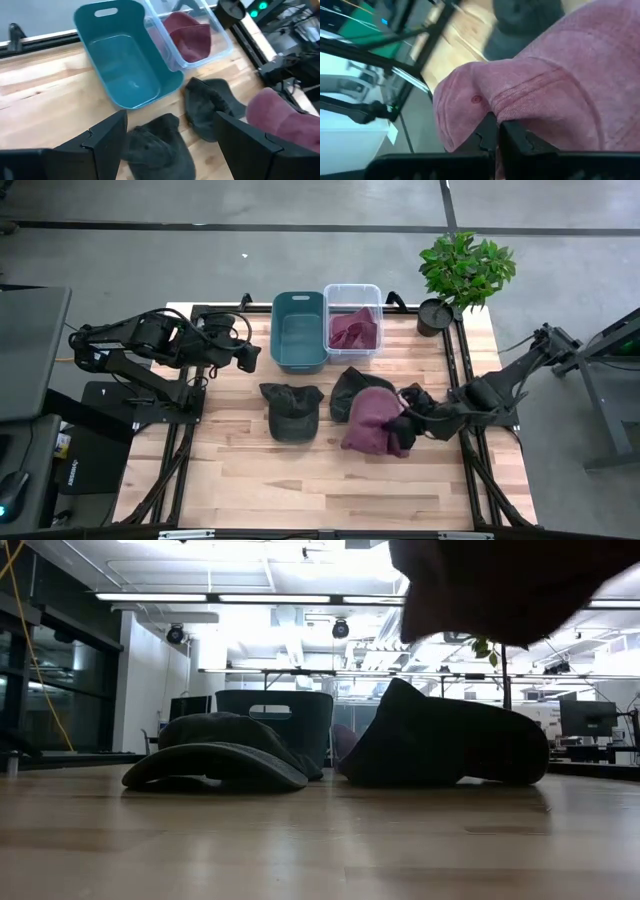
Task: Pick & Place hat
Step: Put the red cap into the transparent bin
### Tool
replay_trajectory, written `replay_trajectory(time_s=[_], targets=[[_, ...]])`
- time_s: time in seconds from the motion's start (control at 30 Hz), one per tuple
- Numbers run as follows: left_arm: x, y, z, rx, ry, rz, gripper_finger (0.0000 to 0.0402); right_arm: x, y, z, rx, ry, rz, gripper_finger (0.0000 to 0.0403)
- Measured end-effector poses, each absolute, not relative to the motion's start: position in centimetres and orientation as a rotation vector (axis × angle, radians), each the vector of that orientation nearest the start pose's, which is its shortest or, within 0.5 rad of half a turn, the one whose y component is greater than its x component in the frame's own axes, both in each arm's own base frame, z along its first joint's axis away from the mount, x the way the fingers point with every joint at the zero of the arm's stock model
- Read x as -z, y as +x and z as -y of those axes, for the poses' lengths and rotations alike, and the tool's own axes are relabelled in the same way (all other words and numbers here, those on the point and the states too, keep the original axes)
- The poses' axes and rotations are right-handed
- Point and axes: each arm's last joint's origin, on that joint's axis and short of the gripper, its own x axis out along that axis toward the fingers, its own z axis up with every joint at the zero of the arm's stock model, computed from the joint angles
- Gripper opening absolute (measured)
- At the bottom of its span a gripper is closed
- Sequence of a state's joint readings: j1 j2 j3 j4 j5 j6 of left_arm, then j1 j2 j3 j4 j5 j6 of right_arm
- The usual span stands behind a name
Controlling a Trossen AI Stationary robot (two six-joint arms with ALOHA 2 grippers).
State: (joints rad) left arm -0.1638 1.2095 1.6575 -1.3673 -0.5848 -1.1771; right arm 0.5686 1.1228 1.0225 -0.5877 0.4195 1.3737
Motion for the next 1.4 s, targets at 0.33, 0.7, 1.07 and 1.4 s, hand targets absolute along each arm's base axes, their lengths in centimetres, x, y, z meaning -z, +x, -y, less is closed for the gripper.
replay_trajectory(time_s=[0.33,0.7,1.07,1.4], targets=[[-43.8,19.0,1.7,-0.747,-0.808,-0.503,0.0280,-32.9,20.7,-10.5,0.269,0.836,-0.410,0.0000],[-42.7,22.4,2.5,-0.656,-0.846,-0.586,0.0280,-33.4,21.8,-8.6,0.275,0.699,-0.360,0.0000],[-41.7,25.6,3.4,-0.554,-0.907,-0.613,0.0280,-34.2,22.7,-7.7,0.196,0.611,-0.311,0.0000],[-40.8,28.7,4.1,-0.465,-0.956,-0.612,0.0280,-34.5,22.9,-7.7,0.138,0.577,-0.306,0.0000]])
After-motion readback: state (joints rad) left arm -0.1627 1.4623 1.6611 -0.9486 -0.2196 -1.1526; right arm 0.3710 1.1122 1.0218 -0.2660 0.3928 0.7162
